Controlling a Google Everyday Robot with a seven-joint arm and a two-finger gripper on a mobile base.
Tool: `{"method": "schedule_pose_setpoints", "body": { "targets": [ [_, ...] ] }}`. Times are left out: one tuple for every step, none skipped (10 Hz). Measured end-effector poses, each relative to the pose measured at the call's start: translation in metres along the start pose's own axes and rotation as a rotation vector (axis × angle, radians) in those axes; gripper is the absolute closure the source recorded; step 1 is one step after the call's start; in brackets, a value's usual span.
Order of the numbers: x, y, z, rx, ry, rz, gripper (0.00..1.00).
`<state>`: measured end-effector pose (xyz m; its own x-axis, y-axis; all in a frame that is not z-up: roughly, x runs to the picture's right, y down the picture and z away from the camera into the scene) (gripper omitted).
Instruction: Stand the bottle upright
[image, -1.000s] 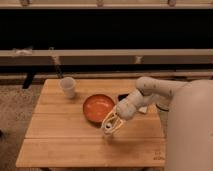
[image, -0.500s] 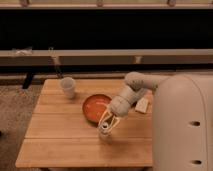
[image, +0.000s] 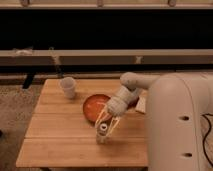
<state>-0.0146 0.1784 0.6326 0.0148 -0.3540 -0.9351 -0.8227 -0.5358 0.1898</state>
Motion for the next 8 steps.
{"method": "schedule_pose_setpoints", "body": {
  "targets": [
    [0.000, 0.000, 0.000, 0.003, -0.001, 0.002, 0.20],
    [-0.001, 0.001, 0.000, 0.003, -0.003, 0.005, 0.20],
    [-0.001, 0.002, 0.000, 0.005, -0.004, 0.007, 0.20],
    [-0.001, 0.001, -0.001, 0.003, -0.007, 0.008, 0.20],
    [-0.001, 0.001, -0.002, 0.002, -0.009, 0.009, 0.20],
    [-0.001, 0.001, -0.003, -0.004, -0.015, 0.010, 0.20],
    [0.000, 0.000, -0.005, -0.020, -0.030, 0.013, 0.20],
    [0.003, -0.004, -0.012, -0.073, -0.076, 0.023, 0.20]
  ]
}}
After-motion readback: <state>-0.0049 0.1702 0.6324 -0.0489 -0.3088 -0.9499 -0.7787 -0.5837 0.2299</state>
